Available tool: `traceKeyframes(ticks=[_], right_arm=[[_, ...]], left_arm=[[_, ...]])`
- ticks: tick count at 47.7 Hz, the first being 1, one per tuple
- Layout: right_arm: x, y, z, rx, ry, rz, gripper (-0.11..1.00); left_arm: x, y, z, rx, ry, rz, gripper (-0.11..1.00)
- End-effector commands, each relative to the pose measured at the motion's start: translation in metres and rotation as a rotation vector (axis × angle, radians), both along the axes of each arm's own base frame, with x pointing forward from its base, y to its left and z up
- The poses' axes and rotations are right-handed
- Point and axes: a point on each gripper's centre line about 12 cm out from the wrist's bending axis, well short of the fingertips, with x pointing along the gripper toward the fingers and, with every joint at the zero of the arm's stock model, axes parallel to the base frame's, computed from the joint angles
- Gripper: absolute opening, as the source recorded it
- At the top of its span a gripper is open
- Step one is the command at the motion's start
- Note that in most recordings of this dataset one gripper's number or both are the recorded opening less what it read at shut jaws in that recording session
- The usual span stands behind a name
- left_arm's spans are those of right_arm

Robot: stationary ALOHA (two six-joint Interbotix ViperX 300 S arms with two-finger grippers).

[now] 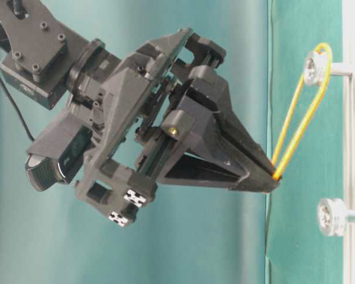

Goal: Hook the rubber onto the shaft.
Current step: 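Rotate the right gripper and stretch the band over the right post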

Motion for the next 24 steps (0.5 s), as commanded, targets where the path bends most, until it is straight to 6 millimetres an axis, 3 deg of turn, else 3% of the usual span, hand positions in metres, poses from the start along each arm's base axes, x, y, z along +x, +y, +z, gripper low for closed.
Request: traceKeyframes(ticks=[1,24], right_arm=[[0.005,-0.001,0.017,0.004,-0.044,-0.003,0.08],[0.021,-0.024,0.015,-0.047,-0.061,-0.031,0.08]], left_arm=[[0.003,0.0,0.011,0.001,-0.028,-0.001,0.0],[0.002,0.0,0.011,0.001,-0.029,-0.001,0.0]])
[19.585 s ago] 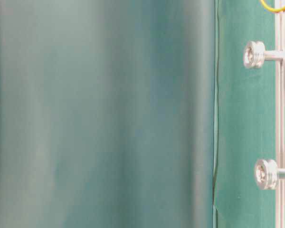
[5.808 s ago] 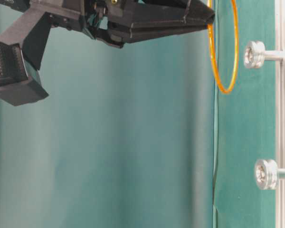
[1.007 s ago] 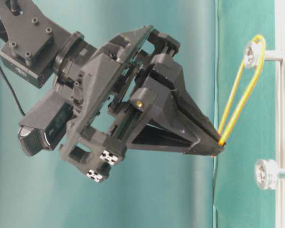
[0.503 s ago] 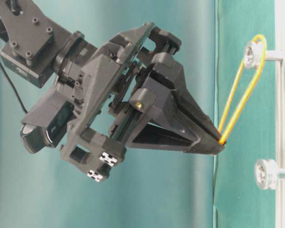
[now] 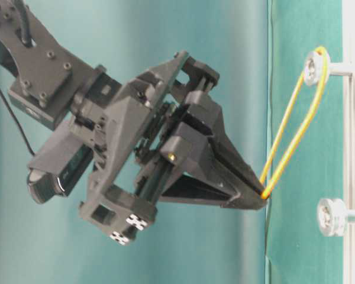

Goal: Hook the rubber onto the shaft.
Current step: 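Rotate the right gripper and stretch the band over the right post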

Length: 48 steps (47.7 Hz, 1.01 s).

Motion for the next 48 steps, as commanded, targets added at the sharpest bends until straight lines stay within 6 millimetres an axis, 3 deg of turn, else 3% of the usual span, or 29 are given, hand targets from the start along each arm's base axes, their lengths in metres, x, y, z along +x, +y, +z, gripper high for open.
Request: traceKeyframes(ticks=[1,29,48], right_arm=[[0.006,-0.005,0.015,-0.005,-0.047,-0.007,0.08],[0.024,-0.012,0.009,0.0,-0.073,-0.019,0.08],[0.037,-0.017,-0.006,0.009,-0.053,-0.038,0.08]], left_arm=[[0.003,-0.001,0.011,0.0,-0.026,-0.003,0.0],[0.003,-0.001,0.011,0.0,-0.026,-0.003,0.0],[0.003,0.0,0.011,0.0,-0.026,-0.001,0.0]])
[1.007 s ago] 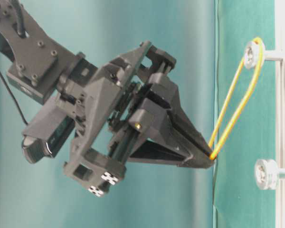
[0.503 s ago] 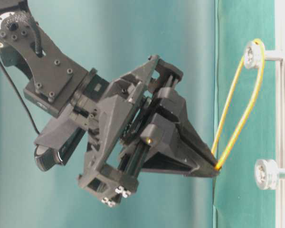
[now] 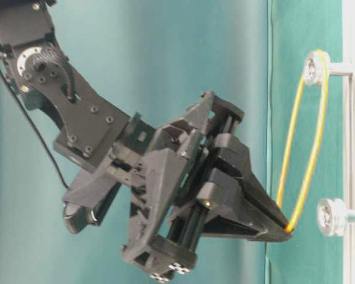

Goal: Hook the rubber onto the shaft.
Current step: 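Rotate the right gripper and stretch the band over the right post, then pull the band leftward past the left post to loop both posts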

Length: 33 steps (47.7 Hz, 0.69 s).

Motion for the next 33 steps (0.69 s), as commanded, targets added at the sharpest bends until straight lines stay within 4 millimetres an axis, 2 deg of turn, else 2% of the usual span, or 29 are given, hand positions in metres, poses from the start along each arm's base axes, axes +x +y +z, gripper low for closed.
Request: traceKeyframes(ticks=[1,17,33], right_arm=[[0.006,-0.002,0.017,0.012,-0.052,-0.01,0.08],[0.011,-0.004,0.003,0.036,-0.037,-0.027,0.08],[0.013,-0.009,-0.002,0.059,-0.043,-0.056,0.08]], left_arm=[[0.003,0.0,0.011,0.001,-0.029,-0.001,0.0],[0.002,-0.001,0.011,0.001,-0.029,-0.003,0.0],[0.002,0.0,0.011,0.001,-0.031,-0.001,0.0]])
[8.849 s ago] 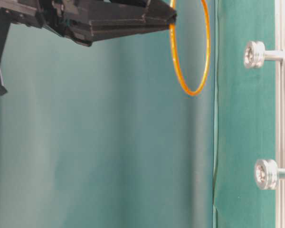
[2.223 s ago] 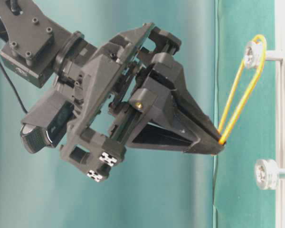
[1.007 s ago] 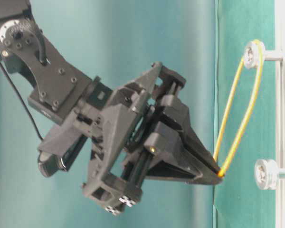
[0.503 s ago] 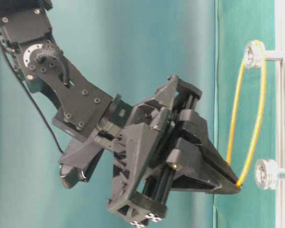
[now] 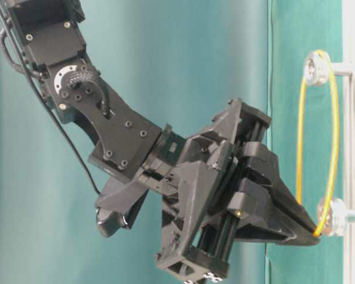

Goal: Hook the rubber onto the shaft.
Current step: 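Pull the band leftward past the left post to loop both posts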

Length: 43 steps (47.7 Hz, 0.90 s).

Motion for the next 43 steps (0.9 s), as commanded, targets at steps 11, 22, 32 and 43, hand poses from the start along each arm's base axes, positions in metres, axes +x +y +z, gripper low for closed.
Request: traceKeyframes(ticks=[11,22,32,43], right_arm=[[0.009,-0.004,0.016,0.015,-0.062,-0.017,0.08],[0.014,-0.004,0.016,0.022,-0.075,-0.024,0.08],[0.02,-0.004,0.015,0.021,-0.076,-0.025,0.08],[0.02,-0.003,0.01,0.028,-0.046,-0.033,0.08]], left_arm=[[0.003,0.0,0.011,0.003,-0.028,-0.002,0.0],[0.002,0.0,0.011,0.003,-0.029,-0.002,0.0],[0.002,0.0,0.011,0.003,-0.029,-0.002,0.0],[0.003,0.0,0.011,0.003,-0.028,-0.002,0.0]])
